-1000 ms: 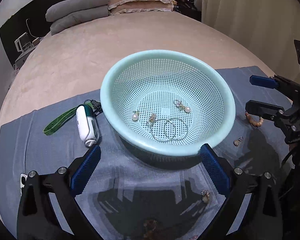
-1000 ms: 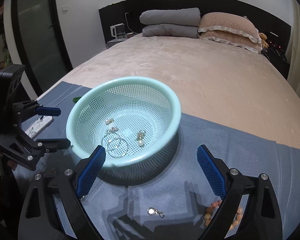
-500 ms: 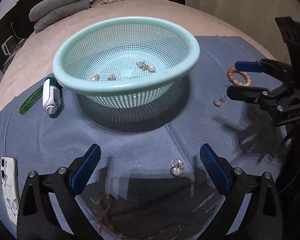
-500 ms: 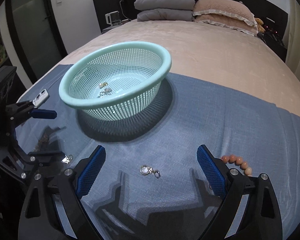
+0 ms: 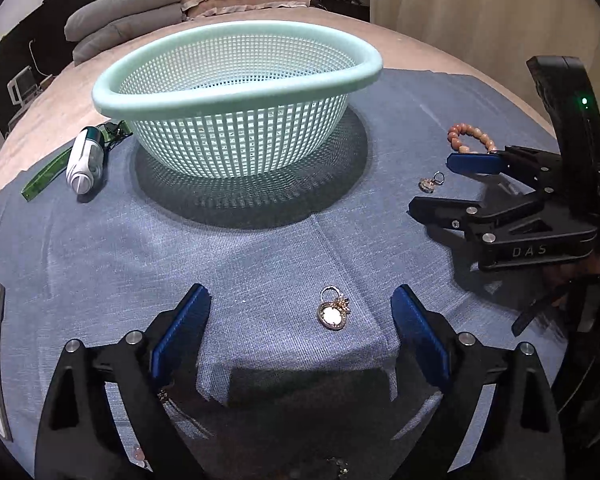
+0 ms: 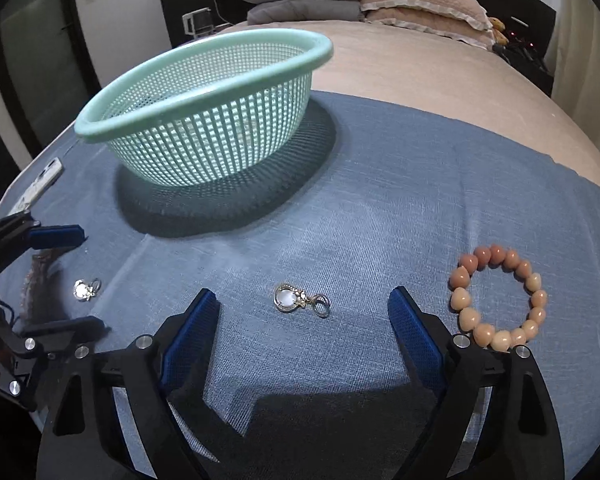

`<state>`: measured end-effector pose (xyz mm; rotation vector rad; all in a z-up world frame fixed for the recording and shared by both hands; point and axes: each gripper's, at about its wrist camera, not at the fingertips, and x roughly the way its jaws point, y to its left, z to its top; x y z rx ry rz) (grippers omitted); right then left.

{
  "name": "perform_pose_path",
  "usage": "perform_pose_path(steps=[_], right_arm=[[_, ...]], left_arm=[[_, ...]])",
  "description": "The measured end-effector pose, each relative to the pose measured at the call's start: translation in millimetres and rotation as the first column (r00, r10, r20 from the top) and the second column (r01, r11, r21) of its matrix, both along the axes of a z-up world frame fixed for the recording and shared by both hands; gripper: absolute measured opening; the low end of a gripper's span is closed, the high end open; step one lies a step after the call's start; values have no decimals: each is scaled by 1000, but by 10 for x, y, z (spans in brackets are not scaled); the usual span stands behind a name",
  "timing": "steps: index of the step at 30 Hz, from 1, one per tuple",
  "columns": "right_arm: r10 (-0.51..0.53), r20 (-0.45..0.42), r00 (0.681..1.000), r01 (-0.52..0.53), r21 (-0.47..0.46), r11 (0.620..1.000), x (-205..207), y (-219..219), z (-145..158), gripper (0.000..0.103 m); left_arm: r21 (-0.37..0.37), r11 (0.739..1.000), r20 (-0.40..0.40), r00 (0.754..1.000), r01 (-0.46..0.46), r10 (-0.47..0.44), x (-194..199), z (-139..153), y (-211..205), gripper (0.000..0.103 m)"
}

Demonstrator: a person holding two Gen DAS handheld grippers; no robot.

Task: Organize jewelry
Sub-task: 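Close the right gripper on the gold pendant earring, then carry the gold pendant earring into the basket and open the right gripper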

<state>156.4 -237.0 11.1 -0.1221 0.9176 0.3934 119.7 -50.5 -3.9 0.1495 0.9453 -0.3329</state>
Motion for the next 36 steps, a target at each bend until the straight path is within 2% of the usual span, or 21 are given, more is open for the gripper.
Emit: perform_pose_path(steps=[1, 2, 3, 4, 6, 7, 9, 10, 12, 14, 22, 25, 36], right_arm=[[-13, 6, 1000, 13, -4, 1000, -12, -11, 3, 77], [-23, 9, 1000, 23, 1, 1000, -13, -42, 9, 73], [-33, 11, 999, 33, 7, 999, -11, -74, 16, 60], [-43, 9, 999, 43, 14, 999, -2, -119, 19, 47], [-50, 3, 999, 50, 23, 998, 10, -187, 26, 34], [-54, 2, 999, 54, 25, 998, 10, -203, 22, 27], [-53, -5, 999, 53, 39, 998, 3, -227, 17, 20], [-49, -5, 999, 49, 40, 998, -2, -232, 19, 16], [-44, -5, 999, 44, 41, 998, -15, -235, 29, 16], [-39, -9, 999, 39, 46, 998, -31, -233, 42, 16], [-7, -58, 998, 16, 145, 989, -108, -319, 122, 15], [-5, -60, 998, 14, 156, 988, -128, -358, 170, 15], [46, 9, 999, -47, 157, 987, -146, -353, 561, 15]], left_arm=[[-3, 1000, 8, 1000, 3, -2, -29, -5, 1, 84], [-10, 1000, 13, 1000, -1, 1, -41, -1, 10, 76], [-19, 1000, 16, 1000, -7, 7, -57, 6, 26, 67], [-28, 999, 17, 1000, -16, 17, -71, 16, 48, 62], [-34, 999, 15, 999, -30, 31, -64, 29, 88, 50], [-36, 999, 16, 999, -32, 32, -79, 36, 98, 47], [-27, 999, 20, 999, -32, 33, -79, 54, 47, 33], [-20, 999, 23, 999, -28, 28, -92, 58, 26, 30], [-21, 1000, 16, 1000, -17, 17, -101, 58, -21, 16], [-29, 999, 10, 1000, -26, 26, -115, 67, -24, 13], [-71, 997, -16, 1000, -26, 25, -169, 120, 75, 12], [-86, 996, -19, 1000, -25, 23, -212, 119, 99, 12], [-113, 992, -14, 999, -51, 50, -169, 280, 291, 12]])
